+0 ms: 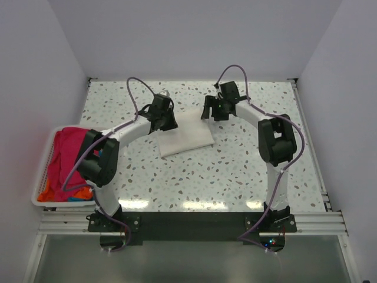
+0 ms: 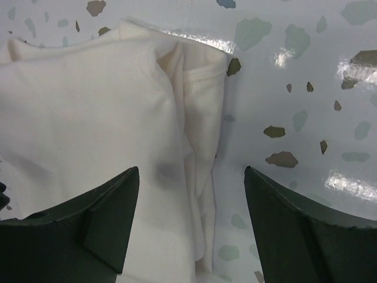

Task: Fold and stack the t-shirts
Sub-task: Neatly place the folded tshirt to the corner

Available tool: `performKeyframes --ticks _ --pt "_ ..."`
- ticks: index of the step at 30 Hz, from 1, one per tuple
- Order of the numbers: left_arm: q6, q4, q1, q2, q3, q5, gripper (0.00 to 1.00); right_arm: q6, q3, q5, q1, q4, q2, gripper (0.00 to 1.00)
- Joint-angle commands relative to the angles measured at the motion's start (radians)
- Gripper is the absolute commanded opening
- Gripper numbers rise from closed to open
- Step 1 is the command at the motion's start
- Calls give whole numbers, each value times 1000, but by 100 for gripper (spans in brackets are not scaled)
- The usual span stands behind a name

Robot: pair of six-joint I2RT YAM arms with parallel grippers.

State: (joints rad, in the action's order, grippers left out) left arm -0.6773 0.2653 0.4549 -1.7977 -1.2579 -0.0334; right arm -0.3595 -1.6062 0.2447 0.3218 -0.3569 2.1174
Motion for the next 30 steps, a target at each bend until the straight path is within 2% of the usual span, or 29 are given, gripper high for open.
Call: performKeyframes --ticks 1,6,9,13,14,16,17,23,26,30 --pt "-2 -46 13 -40 12 0 25 47 -63 47 10 50 55 74" --pt "-8 -61 14 -84 14 26 25 70 -89 24 40 29 104 73" --pt "-4 -51 14 -91 -3 26 25 79 -109 -13 56 6 116 67" --pt "2 1 14 -74 -50 -5 30 76 -121 -70 66 -23 125 42" --pt "7 12 14 -66 -60 -23 32 76 -124 -82 66 -34 125 30" --pt "16 52 14 -39 -90 -43 34 76 -130 -126 66 -65 128 15" --pt "19 63 13 -29 -101 -51 35 77 -135 -142 66 -74 128 2" --pt "44 123 14 104 -112 -53 35 154 -185 -382 37 -134 112 0" --pt "59 141 14 187 -69 -46 35 244 -242 -444 7 -163 113 0" --pt "79 167 14 288 4 -37 35 287 -349 -499 -107 -220 170 0"
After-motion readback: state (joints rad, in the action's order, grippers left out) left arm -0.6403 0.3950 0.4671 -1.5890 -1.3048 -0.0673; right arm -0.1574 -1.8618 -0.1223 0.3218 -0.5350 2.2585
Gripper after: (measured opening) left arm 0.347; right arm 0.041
